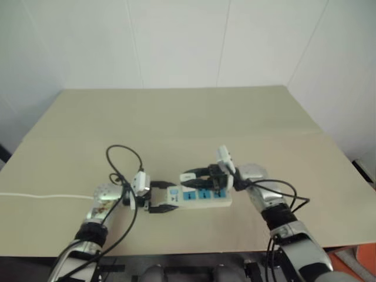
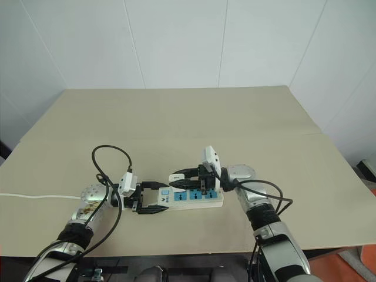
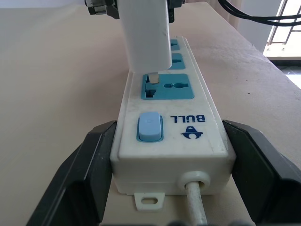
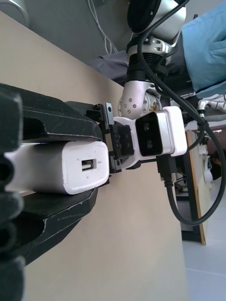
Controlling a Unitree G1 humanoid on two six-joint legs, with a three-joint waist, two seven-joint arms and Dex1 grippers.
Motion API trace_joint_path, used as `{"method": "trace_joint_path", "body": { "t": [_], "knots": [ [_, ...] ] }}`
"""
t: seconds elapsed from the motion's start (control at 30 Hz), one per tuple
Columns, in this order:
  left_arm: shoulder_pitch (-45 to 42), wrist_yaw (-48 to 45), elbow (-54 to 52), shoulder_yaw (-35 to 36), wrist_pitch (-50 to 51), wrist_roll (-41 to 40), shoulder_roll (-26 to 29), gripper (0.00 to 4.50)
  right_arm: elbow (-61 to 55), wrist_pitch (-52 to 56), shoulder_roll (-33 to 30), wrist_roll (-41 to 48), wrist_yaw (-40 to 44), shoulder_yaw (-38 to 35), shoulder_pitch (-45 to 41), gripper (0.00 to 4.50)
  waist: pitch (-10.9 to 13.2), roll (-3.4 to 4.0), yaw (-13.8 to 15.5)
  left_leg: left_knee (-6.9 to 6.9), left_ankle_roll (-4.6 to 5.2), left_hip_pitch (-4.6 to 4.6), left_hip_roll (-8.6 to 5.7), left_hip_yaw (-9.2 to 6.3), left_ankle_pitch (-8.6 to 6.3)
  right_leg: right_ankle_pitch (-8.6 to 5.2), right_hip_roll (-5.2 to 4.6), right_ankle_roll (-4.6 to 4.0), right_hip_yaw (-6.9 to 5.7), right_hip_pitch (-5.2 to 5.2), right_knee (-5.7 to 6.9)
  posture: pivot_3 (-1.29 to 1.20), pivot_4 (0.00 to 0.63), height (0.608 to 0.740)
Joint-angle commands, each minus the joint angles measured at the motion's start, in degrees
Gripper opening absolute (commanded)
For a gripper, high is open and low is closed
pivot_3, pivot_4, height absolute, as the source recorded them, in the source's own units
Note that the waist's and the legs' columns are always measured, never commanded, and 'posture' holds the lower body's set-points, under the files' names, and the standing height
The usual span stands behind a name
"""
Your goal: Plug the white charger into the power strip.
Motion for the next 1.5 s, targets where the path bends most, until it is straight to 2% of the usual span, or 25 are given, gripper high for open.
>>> {"method": "trace_joint_path", "body": {
  "t": [0.03, 0.43, 0.9, 1.5],
  "knots": [
    [1.16, -1.22, 0.17, -1.39, 0.87, 1.70, 0.06, 3.25, 0.43, -2.16, 0.75, -0.22, 0.89, -1.48, -1.45, 1.15, 0.00, 0.00, 0.00, 0.00, 0.00, 0.00, 0.00, 0.00, 0.00, 0.00, 0.00, 0.00, 0.00, 0.00, 0.00, 0.00, 0.150, 0.740],
    [1.64, -1.09, -0.31, -1.17, 0.96, 1.67, 0.38, 3.25, 3.52, -3.62, 2.48, -2.59, 1.21, -1.42, -0.89, 1.15, 0.00, 0.00, -0.08, 0.00, 0.00, 0.00, 0.00, -0.01, 0.00, 0.00, 0.00, 0.00, 0.00, 0.00, 0.01, 0.00, 0.150, 0.740],
    [1.75, -1.01, -0.85, -1.06, 1.29, 1.69, 0.37, 3.25, 14.54, -5.65, 3.05, -4.86, 4.13, -1.04, -3.67, 1.15, -0.04, -0.01, -0.25, 0.00, 0.00, 0.09, 0.00, -0.01, 0.00, 0.00, 0.00, 0.00, 0.01, 0.06, 0.03, 0.00, 0.150, 0.740],
    [1.64, -1.02, -0.56, -1.05, 1.43, 1.97, 0.85, 3.25, 9.12, -6.01, 1.31, -6.43, 2.41, -0.43, 0.78, 1.15, -0.12, -0.09, -0.21, -0.05, 0.00, 0.11, 0.01, 0.00, 0.00, -0.01, 0.00, -0.01, 0.01, 0.05, 0.02, 0.00, 0.150, 0.740]
  ]
}}
